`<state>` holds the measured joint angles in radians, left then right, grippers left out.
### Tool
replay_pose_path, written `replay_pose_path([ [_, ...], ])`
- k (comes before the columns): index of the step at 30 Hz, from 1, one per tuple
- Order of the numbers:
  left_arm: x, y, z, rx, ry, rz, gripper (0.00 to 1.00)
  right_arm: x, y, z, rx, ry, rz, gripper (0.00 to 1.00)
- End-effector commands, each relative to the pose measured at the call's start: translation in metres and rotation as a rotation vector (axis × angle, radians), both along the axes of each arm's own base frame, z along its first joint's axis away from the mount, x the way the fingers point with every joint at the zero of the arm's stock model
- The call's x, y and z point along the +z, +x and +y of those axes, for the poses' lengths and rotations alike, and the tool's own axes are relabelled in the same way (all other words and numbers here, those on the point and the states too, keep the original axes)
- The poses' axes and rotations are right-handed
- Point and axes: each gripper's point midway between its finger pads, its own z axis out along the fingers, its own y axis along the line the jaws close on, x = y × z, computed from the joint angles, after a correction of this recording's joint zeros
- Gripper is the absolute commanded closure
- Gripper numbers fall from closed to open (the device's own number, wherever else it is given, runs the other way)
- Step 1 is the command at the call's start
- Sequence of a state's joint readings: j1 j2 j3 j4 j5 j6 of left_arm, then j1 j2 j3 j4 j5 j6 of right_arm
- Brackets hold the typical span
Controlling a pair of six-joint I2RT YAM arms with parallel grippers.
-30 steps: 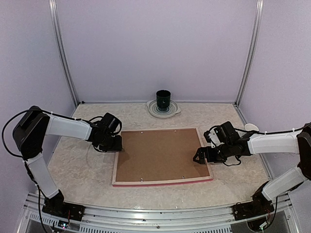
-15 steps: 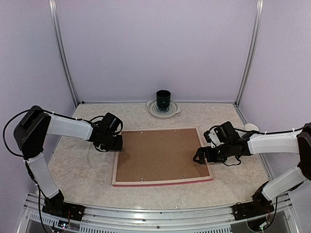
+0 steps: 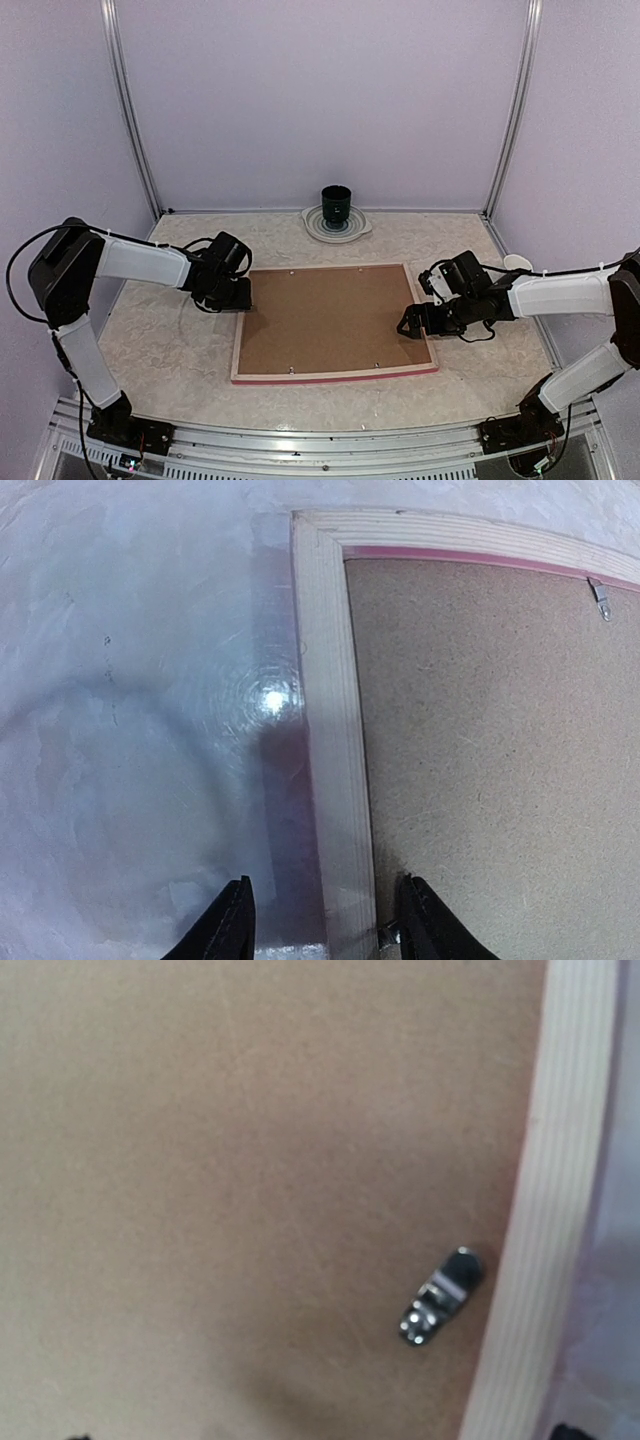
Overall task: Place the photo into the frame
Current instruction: Press the fastener onto the backboard.
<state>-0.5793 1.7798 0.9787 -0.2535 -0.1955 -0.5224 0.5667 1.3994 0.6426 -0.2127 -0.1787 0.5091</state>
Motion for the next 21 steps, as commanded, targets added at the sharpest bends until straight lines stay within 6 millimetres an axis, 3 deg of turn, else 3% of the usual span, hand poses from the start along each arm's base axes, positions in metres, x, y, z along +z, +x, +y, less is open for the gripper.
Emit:
replay_pose_path([
  [1, 0.008, 0.001, -0.001, -0.008, 0.002, 0.005, 0.51, 0.003, 0.006, 0.001, 0.002, 0.000, -0.012, 0.01],
  [21, 0.000, -0.011, -0.011, -0.048, -0.032, 0.045, 0.52, 0.001, 0.004, -0.001, 0.002, -0.002, -0.012, 0.01],
])
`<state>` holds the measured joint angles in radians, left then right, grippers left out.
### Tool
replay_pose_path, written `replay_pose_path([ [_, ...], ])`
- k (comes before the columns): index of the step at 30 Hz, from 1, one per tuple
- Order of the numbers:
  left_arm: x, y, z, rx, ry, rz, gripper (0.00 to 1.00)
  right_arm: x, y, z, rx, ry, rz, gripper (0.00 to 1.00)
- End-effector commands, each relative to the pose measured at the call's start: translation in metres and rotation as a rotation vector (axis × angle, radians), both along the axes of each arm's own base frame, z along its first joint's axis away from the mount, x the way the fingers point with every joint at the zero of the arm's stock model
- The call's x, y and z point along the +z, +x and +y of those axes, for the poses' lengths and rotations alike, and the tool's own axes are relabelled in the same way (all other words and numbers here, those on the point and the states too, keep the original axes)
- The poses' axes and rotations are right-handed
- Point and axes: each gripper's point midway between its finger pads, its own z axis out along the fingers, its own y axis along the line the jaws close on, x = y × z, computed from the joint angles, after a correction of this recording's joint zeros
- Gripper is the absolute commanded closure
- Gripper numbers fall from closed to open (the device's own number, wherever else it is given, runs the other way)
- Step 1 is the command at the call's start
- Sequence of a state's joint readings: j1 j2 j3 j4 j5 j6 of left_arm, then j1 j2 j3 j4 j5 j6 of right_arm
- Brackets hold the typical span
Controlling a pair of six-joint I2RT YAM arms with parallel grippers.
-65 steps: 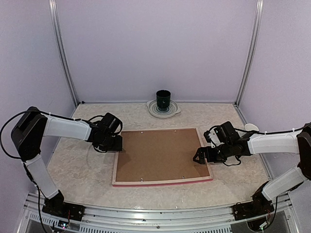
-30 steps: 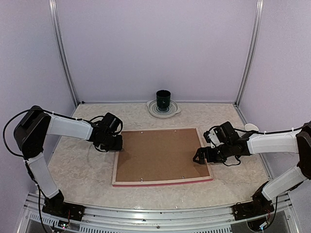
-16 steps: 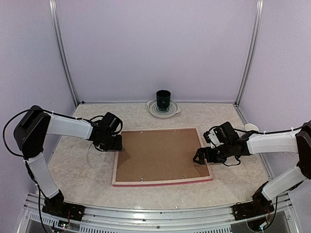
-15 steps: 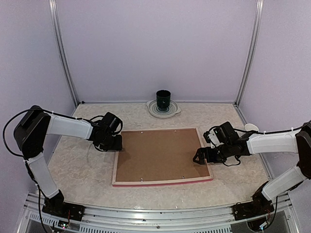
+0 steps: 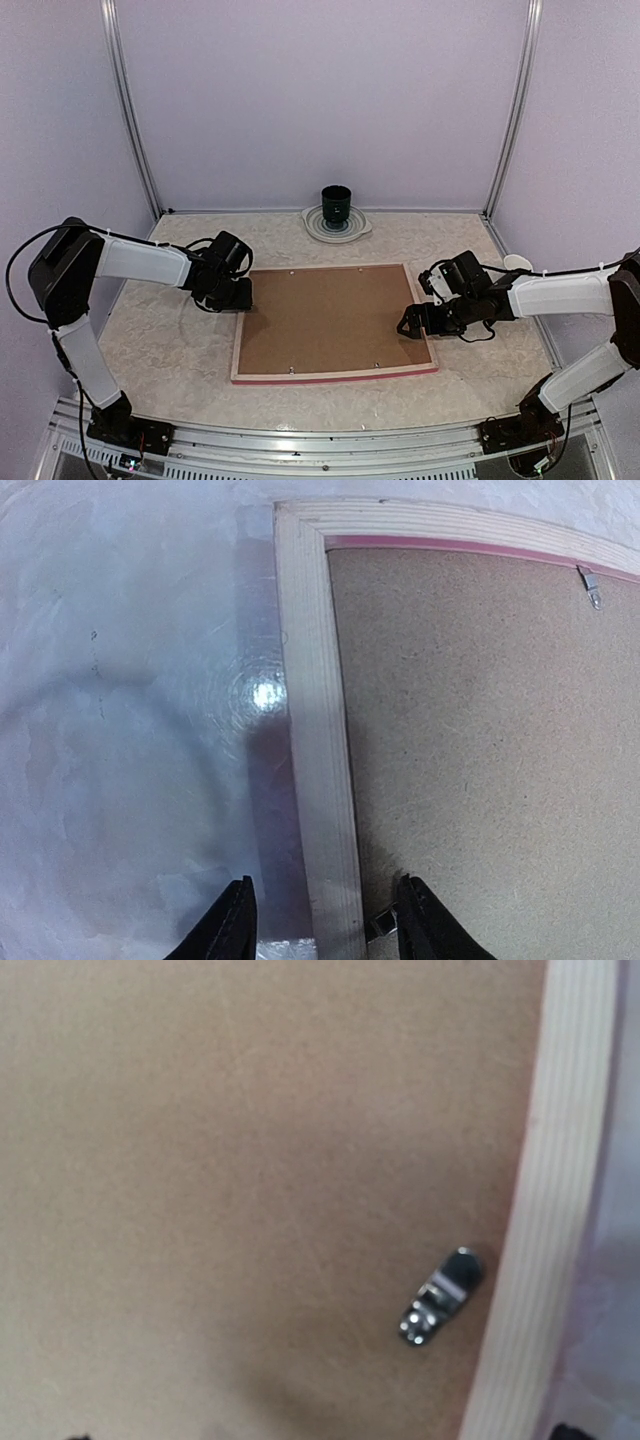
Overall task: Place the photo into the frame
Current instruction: Press the fastener onto the backboard.
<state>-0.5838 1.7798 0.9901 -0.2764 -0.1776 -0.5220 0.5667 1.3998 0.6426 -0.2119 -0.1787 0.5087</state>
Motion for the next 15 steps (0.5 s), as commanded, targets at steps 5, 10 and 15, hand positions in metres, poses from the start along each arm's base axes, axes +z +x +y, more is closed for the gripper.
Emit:
replay_pose_path([
  [5, -0.0031, -0.0102, -0.0075, -0.040, -0.030, 0.038, 0.56, 0.0004, 0.0029, -0.0018, 0.000, -0.002, -0.011, 0.01],
  [10, -0.0058, -0.0121, -0.0047, -0.037, -0.016, 0.047, 0.59, 0.0001, 0.0029, -0.0016, 0.001, -0.002, -0.010, 0.01],
  [15, -0.0094, -0.0153, -0.0019, -0.034, -0.007, 0.056, 0.62, 0.0010, 0.0037, -0.0008, 0.002, 0.001, -0.013, 0.01],
])
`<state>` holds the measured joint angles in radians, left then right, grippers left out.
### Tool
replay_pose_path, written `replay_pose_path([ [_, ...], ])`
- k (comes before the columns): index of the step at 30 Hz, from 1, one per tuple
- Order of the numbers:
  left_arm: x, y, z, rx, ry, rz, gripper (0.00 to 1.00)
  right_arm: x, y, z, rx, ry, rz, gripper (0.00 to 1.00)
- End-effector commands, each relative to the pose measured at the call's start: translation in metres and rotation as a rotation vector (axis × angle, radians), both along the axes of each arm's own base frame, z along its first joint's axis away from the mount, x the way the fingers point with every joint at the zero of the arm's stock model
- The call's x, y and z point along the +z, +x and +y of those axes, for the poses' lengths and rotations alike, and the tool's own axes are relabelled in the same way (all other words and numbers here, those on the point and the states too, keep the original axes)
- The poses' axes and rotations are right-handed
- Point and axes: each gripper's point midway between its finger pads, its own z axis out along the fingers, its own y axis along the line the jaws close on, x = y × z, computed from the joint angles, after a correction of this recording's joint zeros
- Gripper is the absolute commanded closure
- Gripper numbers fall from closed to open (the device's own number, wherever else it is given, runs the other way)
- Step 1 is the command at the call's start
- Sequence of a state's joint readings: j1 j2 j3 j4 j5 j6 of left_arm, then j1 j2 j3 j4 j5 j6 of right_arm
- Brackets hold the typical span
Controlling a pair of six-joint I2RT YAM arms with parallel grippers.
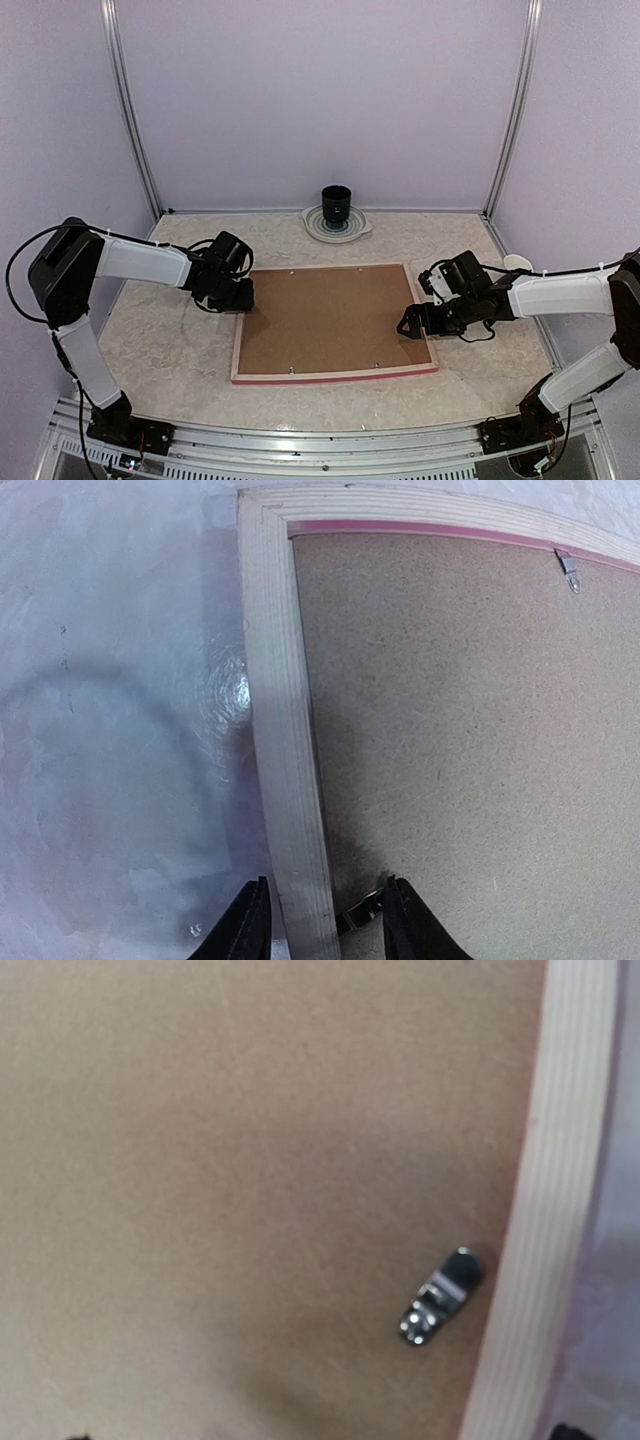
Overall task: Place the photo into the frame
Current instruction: Press the fastener onto the backboard.
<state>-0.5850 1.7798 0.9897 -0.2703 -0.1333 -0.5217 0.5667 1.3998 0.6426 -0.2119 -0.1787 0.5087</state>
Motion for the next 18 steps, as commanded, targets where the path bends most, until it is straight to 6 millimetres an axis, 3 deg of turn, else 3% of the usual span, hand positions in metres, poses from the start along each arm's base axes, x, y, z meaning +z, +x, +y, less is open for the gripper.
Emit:
replay_pose_path([
  [1, -0.0094, -0.0131, 0.0060, -0.013, 0.028, 0.041, 0.63, 0.0004, 0.0034, -0.0009, 0.001, 0.000, -0.010, 0.01],
  [18, -0.0105, -0.0191, 0.0101, -0.009, 0.036, 0.048, 0.72, 0.0001, 0.0035, -0.0006, 0.001, 0.001, -0.009, 0.01],
])
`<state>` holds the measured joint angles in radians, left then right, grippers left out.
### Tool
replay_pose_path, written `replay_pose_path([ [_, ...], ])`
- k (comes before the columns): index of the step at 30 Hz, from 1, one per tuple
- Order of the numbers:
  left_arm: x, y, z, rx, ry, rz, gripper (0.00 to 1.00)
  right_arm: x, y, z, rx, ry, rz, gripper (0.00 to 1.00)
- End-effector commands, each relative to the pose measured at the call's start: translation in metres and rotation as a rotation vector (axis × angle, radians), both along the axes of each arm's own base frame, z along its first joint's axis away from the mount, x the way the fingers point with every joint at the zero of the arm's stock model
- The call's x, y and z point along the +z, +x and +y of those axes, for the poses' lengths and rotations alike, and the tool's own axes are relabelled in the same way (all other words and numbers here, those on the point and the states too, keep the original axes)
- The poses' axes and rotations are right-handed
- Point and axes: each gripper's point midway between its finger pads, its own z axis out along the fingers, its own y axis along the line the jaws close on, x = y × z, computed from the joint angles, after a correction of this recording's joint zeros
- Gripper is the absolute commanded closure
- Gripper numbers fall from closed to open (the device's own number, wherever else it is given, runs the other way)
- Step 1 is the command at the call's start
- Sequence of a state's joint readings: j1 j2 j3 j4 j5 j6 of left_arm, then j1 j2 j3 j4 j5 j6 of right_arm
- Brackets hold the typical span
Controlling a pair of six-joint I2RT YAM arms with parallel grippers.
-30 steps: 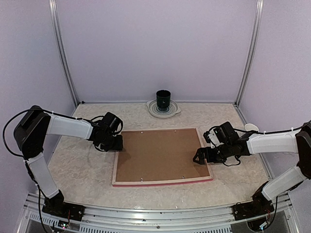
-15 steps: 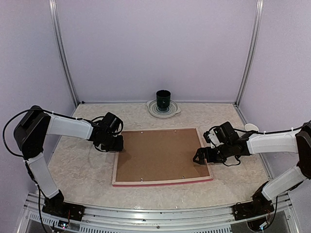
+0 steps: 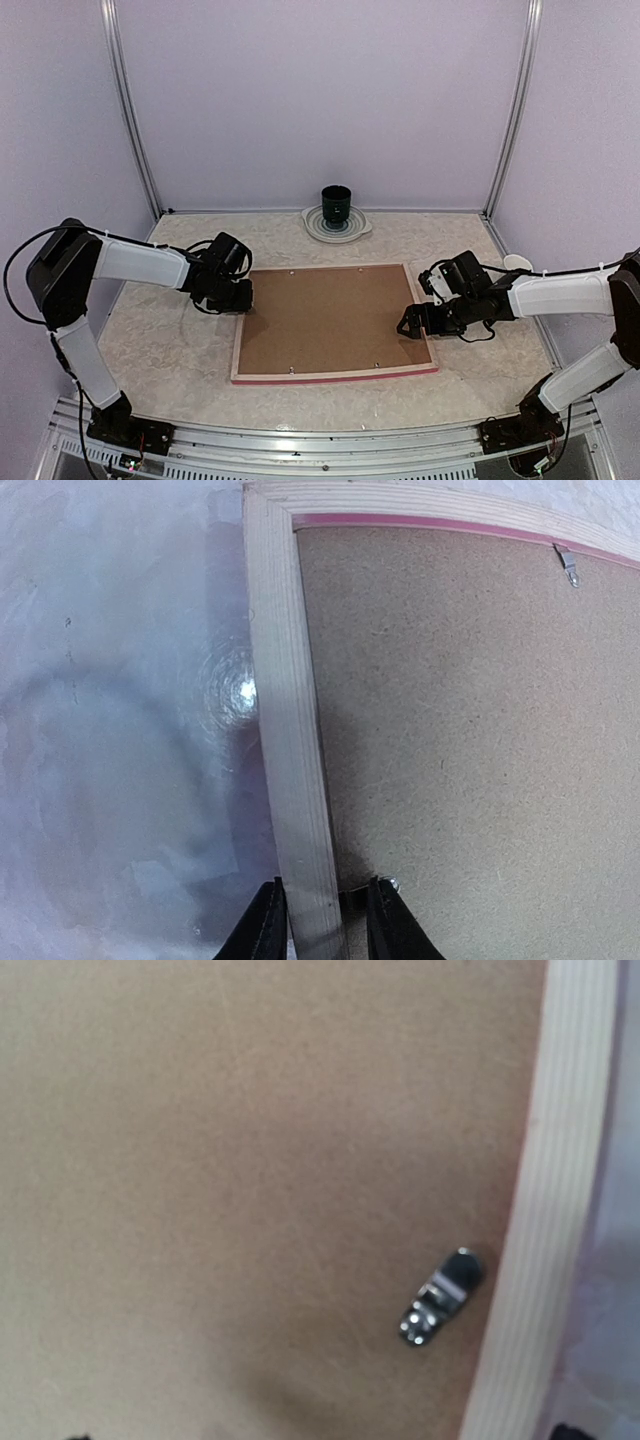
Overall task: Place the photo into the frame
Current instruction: Press the fastener onto the backboard.
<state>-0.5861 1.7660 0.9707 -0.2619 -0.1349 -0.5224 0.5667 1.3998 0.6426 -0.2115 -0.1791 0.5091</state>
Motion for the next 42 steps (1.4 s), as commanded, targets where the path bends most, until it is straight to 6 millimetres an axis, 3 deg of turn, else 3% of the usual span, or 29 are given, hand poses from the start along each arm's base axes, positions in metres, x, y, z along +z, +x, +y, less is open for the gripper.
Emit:
replay_pose_path([
  [1, -0.011, -0.016, 0.008, -0.010, 0.037, 0.051, 0.72, 0.000, 0.003, -0.001, 0.001, 0.001, -0.009, 0.01],
  [10, -0.013, -0.013, 0.006, -0.011, 0.035, 0.052, 0.73, 0.000, 0.003, -0.001, 0.000, 0.000, -0.011, 0.01],
  [22, 0.003, -0.002, -0.005, -0.019, -0.025, 0.021, 0.68, 0.001, 0.003, -0.001, 0.003, 0.002, -0.010, 0.01],
  [34, -0.003, 0.005, -0.002, -0.008, -0.043, 0.020, 0.69, 0.000, 0.002, -0.001, 0.004, 0.000, -0.010, 0.01],
  [42, 0.016, 0.011, -0.004, -0.005, -0.092, -0.033, 0.69, 0.001, 0.003, 0.000, 0.007, 0.000, -0.009, 0.01],
])
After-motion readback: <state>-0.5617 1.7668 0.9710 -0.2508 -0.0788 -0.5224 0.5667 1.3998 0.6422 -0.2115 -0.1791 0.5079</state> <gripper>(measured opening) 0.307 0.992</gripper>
